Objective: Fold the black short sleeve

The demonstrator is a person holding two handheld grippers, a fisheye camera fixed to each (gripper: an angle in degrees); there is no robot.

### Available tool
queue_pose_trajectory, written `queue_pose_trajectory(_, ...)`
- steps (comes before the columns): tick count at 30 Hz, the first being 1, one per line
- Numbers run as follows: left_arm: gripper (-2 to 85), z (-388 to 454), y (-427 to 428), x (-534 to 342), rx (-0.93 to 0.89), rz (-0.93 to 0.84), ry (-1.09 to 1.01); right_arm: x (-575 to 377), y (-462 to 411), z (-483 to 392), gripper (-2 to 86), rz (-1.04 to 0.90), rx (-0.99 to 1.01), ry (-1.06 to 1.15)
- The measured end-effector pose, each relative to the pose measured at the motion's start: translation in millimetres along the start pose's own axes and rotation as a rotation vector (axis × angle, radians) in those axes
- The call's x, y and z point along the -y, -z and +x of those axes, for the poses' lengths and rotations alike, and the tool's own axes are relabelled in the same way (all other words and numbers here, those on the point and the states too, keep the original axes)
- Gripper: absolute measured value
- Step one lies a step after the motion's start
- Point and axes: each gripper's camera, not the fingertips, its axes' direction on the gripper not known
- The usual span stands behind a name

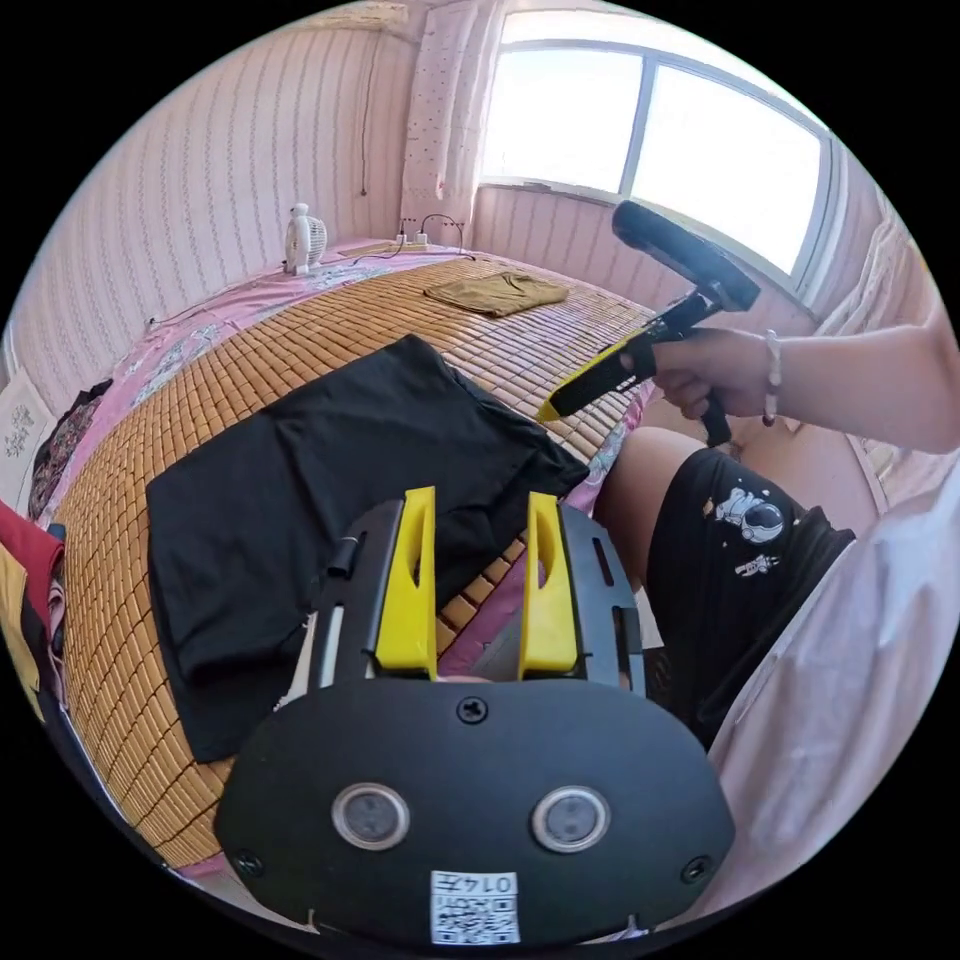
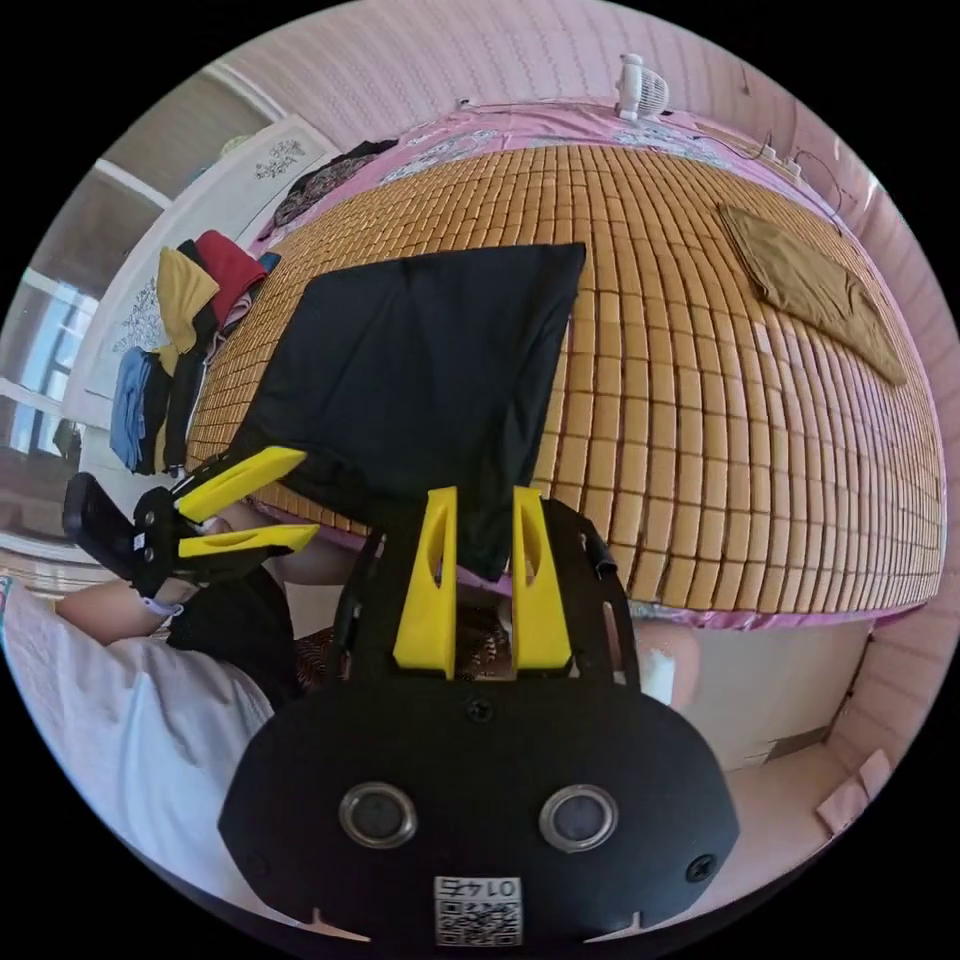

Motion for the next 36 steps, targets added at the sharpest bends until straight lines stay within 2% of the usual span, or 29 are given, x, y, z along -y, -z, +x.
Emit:
queue_pose_trajectory(4, 16.3, 19, -17, 22, -0.044, -0.049, -0.072, -30, -14, 34, 9.8, -0.09, 0.032, -0.115)
queue_pose_trajectory(8, 17.5, 36, -37, 48, -0.071, -0.088, -0.126, -46, -16, 63, 5.2, -0.121, 0.069, -0.17)
queue_pose_trajectory(10, 17.7, 42, -48, 57, -0.079, -0.108, -0.15, -52, -8, 74, 2.6, -0.107, 0.08, -0.165)
queue_pose_trajectory(16, 18.1, 66, -94, 84, -0.039, -0.232, -0.314, -82, 41, 110, 0.9, 0.065, 0.367, -0.195)
queue_pose_trajectory(19, 14.7, 75, -109, 105, -0.009, -0.24, -0.369, -100, 60, 125, 0.9, 0.144, 0.548, -0.23)
queue_pose_trajectory(21, 5.9, 73, -118, 119, 0.029, -0.261, -0.345, -111, 68, 133, 1.0, 0.186, 0.621, -0.253)
queue_pose_trajectory(22, 4.3, 71, -119, 120, 0.039, -0.272, -0.328, -118, 70, 138, 1.1, 0.198, 0.636, -0.254)
queue_pose_trajectory(23, 0.9, 67, -120, 123, 0.041, -0.313, -0.289, -123, 70, 143, 1.4, 0.196, 0.641, -0.244)
queue_pose_trajectory(26, -0.3, 66, -106, 118, -0.051, -0.359, -0.236, -137, 64, 161, 2.7, 0.173, 0.65, -0.271)
queue_pose_trajectory(28, -0.6, 71, -91, 107, -0.078, -0.359, -0.261, -146, 64, 169, 4.4, 0.193, 0.579, -0.3)
queue_pose_trajectory(32, -0.8, 80, -55, 76, -0.121, -0.334, -0.322, -153, 75, 186, 8.7, 0.34, 0.404, -0.392)
queue_pose_trajectory(36, -0.8, 67, -26, 53, -0.162, -0.303, -0.265, -151, 83, 201, 9.8, 0.469, 0.325, -0.485)
